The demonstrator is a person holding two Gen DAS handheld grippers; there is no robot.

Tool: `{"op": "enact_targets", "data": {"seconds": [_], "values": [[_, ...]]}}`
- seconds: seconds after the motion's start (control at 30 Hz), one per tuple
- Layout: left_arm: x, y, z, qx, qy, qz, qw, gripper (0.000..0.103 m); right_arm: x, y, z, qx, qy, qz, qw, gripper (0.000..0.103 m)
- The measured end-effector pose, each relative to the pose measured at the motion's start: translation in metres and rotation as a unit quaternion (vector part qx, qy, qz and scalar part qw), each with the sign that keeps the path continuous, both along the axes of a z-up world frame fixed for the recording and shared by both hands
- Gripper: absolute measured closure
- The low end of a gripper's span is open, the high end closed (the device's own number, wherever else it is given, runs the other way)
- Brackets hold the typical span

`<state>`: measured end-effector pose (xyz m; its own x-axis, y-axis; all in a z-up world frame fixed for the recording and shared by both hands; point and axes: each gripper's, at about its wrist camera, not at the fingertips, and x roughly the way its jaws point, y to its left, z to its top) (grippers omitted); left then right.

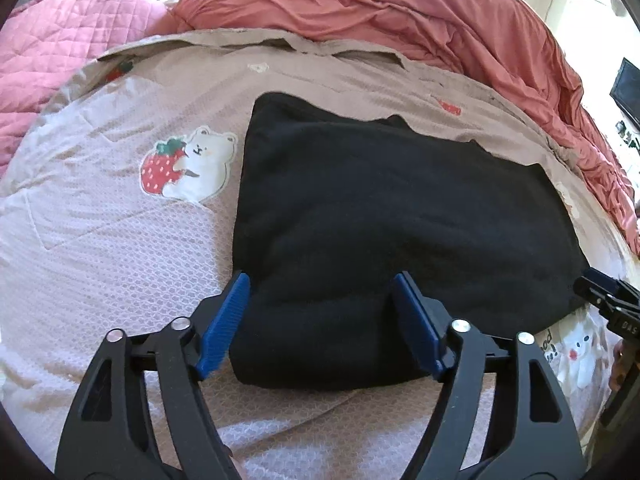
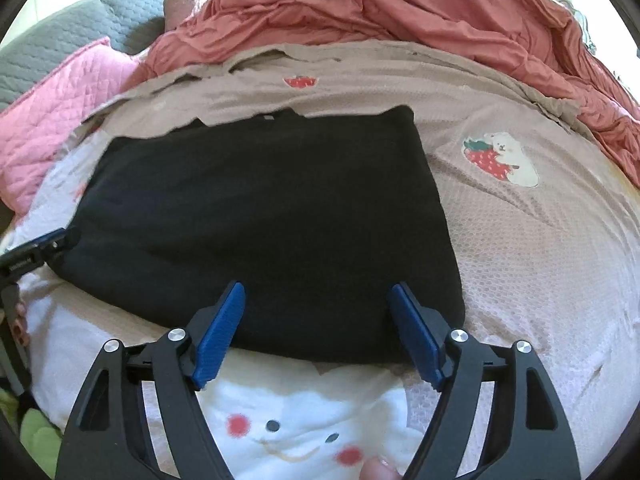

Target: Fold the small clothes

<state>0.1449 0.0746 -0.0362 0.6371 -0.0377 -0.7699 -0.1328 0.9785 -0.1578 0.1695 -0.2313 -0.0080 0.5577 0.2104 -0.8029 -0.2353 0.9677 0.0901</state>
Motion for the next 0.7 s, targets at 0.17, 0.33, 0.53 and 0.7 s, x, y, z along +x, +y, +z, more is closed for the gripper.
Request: {"op": "enact_targets", "data": {"seconds": [0.17,0.33,0.53,0.7], "values": [[-0.005,0.002,0.011,-0.003,-0.019,0.001,0.9998,0.027,-0.009,0.004,0.014,-0.011,-0.017,0.017,1.0,0.016],[-0.009,0.006,0.018,-0.01,-0.033,0.007,0.9994,0.023,-0.016,0.006,0.028,-0.003,-0.033,0.019,0.999,0.015],[-0.014,0.007,0.028,-0.001,-0.053,0.012,0.9986,0.013,-0.019,0.013,0.043,0.003,-0.052,0.022,0.998,0.015],[-0.02,0.012,0.034,0.0,-0.061,0.019,0.9979,0.01,-0.023,0.024,0.053,0.004,-0.064,0.034,0.997,0.014]]}}
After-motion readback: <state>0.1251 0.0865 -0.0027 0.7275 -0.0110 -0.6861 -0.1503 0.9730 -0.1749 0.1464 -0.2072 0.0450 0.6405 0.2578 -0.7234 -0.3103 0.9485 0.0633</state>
